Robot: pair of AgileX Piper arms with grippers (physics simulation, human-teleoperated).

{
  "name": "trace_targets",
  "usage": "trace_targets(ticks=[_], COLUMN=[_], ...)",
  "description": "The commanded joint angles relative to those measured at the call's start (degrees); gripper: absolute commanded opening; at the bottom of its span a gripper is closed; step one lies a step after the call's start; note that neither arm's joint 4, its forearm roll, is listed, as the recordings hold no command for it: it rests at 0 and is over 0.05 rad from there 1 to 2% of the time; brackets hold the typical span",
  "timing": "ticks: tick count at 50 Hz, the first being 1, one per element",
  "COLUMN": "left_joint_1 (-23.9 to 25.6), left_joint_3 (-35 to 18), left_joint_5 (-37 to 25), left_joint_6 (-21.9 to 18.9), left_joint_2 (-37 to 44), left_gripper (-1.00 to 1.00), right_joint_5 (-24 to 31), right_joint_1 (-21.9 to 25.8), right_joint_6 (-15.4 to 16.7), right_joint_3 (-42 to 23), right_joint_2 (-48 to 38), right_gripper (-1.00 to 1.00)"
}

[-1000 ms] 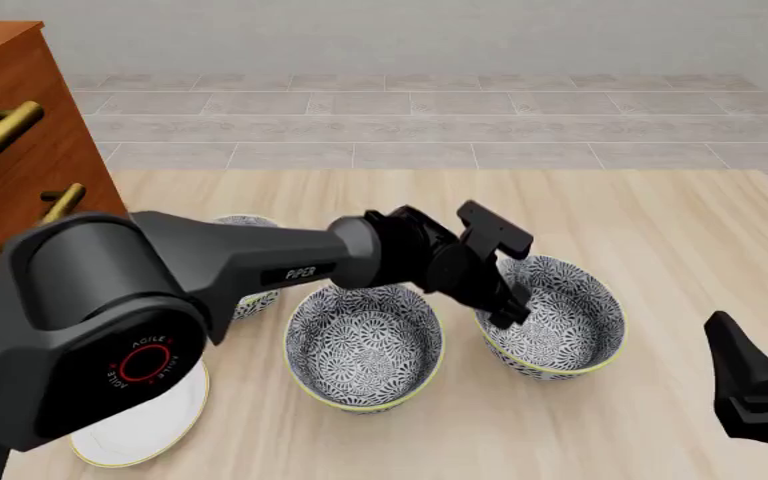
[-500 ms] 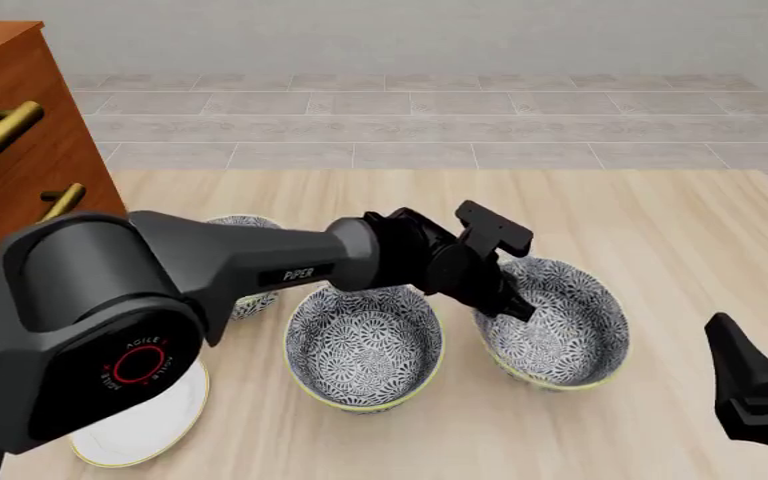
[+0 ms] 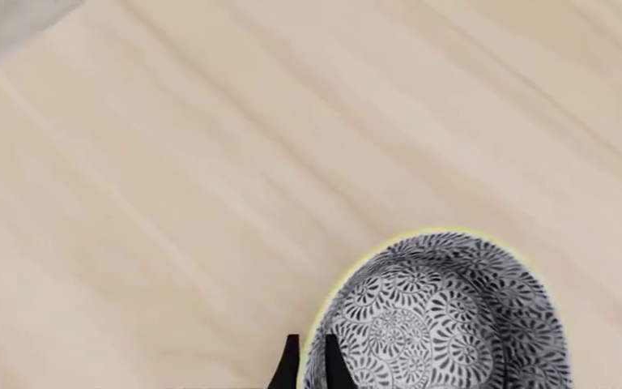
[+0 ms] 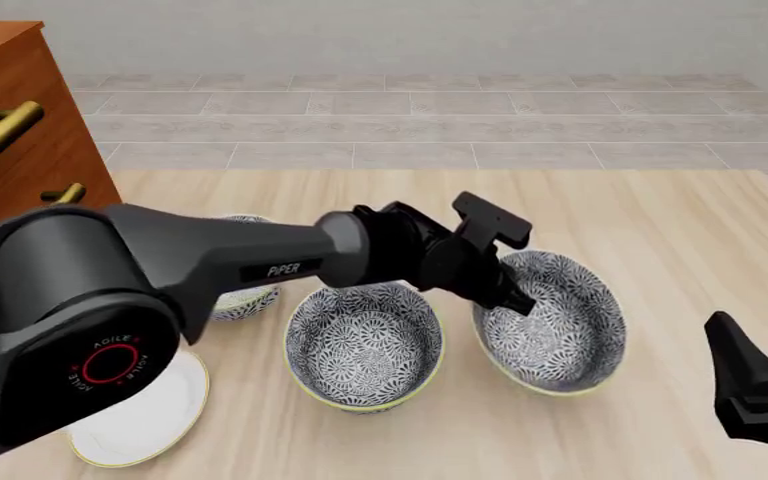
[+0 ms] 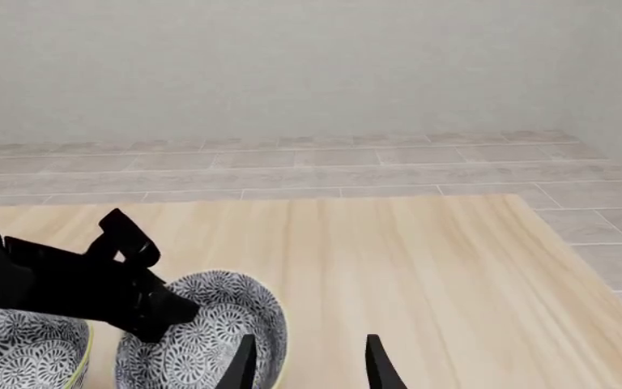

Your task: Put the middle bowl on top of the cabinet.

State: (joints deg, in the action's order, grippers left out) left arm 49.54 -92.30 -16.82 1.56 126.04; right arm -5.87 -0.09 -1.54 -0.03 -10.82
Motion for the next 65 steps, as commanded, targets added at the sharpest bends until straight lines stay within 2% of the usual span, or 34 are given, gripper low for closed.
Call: trace_targets(ticks=[1, 15, 39, 42, 55, 65], left_joint_1=[-0.3, -0.6, 0.5, -0.8, -0.4, -1.4], left_joint_3=[1.2, 3.4, 5.7, 4.9, 4.3, 2.1], left_joint_5=[1.0, 2.9, 4.4, 3.9, 1.3, -2.1], left_joint_6=[0.1, 0.0, 0.3, -1.3, -2.4, -4.4], left_joint_2=[-1.6, -5.1, -8.7, -8.6, -12.9, -15.4], left_gripper=[-1.0, -1.0, -1.0, -1.0, -1.0, -1.0], right_joint_5=[-0.1, -1.9, 0.1, 0.1, -1.4, 0.5], right_joint_1=[0.1, -0.1, 0.0, -0.1, -0.1, 0.0], right_joint_6=[0.0, 0.0, -0.1, -0.1, 0.0, 0.0], right_joint_3=[0.0, 0.0, 0.0, 0.0, 0.0, 0.0], right_joint_2=[0.1, -1.9, 0.0, 0.1, -1.2, 0.9], right_gripper=[1.0, 1.0, 1.0, 1.0, 1.0, 1.0])
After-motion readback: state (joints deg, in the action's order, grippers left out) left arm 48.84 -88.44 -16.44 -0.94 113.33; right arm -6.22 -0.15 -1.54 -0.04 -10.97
